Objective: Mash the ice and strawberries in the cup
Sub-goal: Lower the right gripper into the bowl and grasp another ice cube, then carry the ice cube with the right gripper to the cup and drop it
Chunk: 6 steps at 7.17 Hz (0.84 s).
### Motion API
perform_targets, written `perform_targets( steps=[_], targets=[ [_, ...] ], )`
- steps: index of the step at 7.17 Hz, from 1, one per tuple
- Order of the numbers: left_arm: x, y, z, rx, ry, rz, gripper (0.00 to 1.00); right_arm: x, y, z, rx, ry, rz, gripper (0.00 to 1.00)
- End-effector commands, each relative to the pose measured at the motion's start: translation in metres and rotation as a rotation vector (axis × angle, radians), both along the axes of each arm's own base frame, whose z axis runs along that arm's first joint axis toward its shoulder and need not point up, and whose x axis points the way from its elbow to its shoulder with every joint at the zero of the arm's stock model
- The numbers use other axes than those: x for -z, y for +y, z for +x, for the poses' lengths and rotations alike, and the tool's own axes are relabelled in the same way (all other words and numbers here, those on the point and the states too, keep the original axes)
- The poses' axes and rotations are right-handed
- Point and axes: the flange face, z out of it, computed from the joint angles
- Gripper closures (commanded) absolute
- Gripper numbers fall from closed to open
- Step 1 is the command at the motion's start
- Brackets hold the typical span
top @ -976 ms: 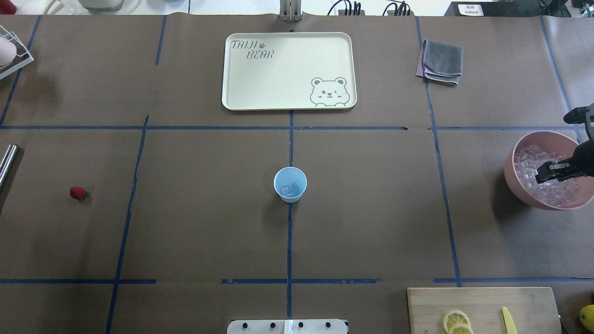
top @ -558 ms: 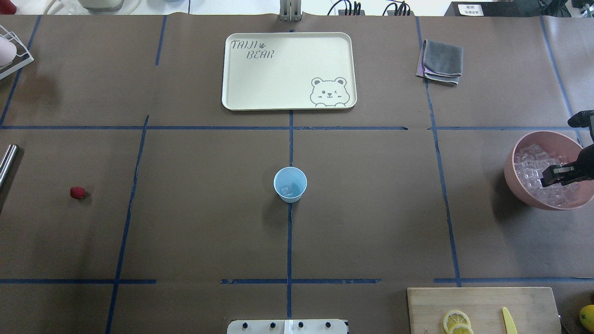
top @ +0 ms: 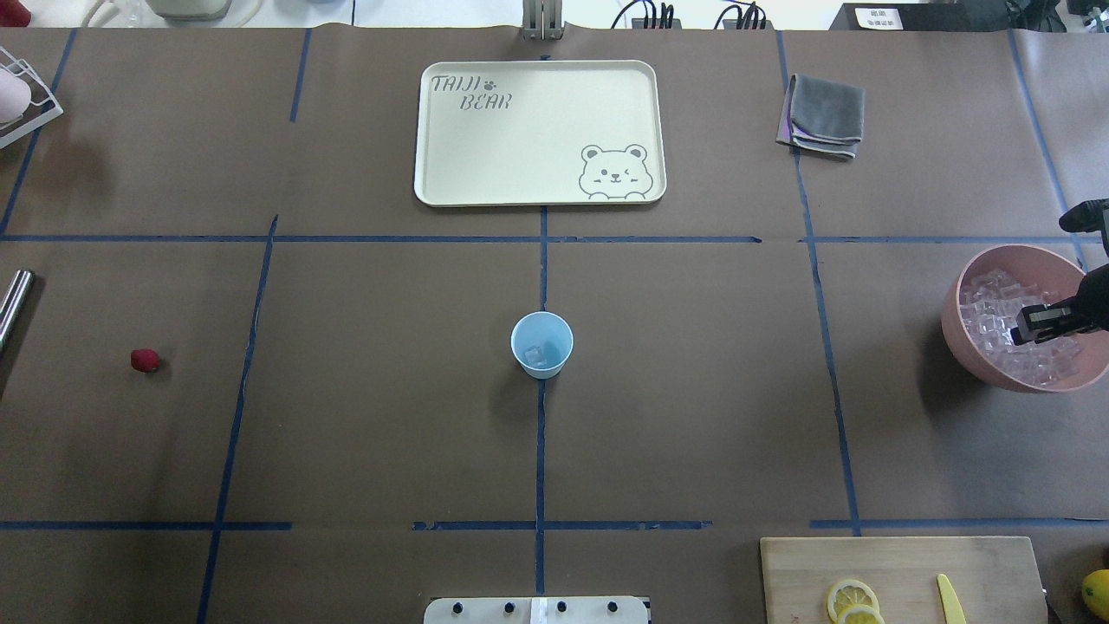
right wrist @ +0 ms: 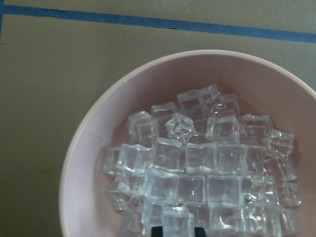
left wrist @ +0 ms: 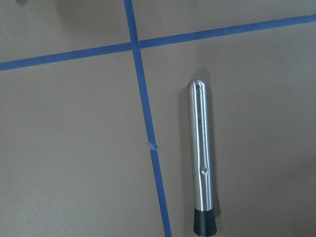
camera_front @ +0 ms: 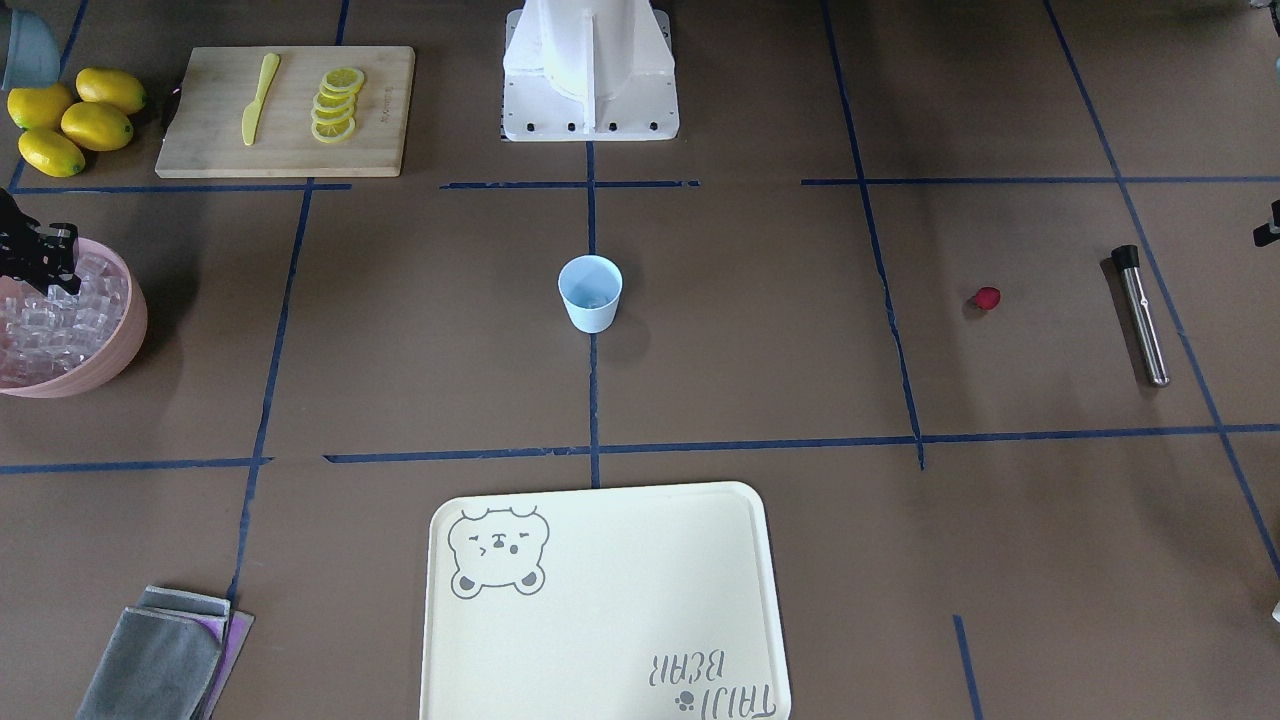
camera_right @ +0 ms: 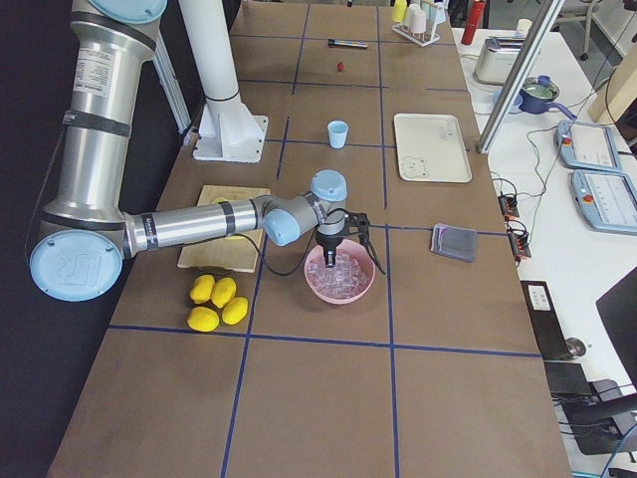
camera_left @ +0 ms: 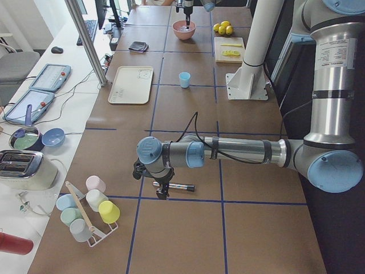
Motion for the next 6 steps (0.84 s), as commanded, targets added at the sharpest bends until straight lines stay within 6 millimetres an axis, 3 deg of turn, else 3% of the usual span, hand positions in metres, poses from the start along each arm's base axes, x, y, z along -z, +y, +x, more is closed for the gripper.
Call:
perform_targets(
  steps=[1, 2, 4, 5, 6],
  targets=[
    [-0.001, 0.0, 0.0, 0.0, 0.0, -0.002, 0.0, 0.047, 0.006, 0.022, -0.034, -0.022, 0.019, 0.98],
    [-0.001, 0.001, 0.0, 0.0, 0.0, -0.002, 0.0, 0.081, 0.01, 0.016, -0.019, -0.026, 0.03, 0.97],
    [-0.002, 0.001, 0.0, -0.001, 0.0, -0.004, 0.0, 0.174, -0.035, -0.027, 0.004, -0.075, 0.106, 0.97],
    [-0.001, 0.001, 0.0, 0.0, 0.0, -0.002, 0.0, 0.22, -0.049, -0.06, 0.037, -0.062, 0.102, 0.98],
    [0.0, 0.001, 0.0, 0.0, 0.0, -0.001, 0.0, 0.278, -0.05, -0.11, 0.027, -0.028, 0.098, 0.98]
  ],
)
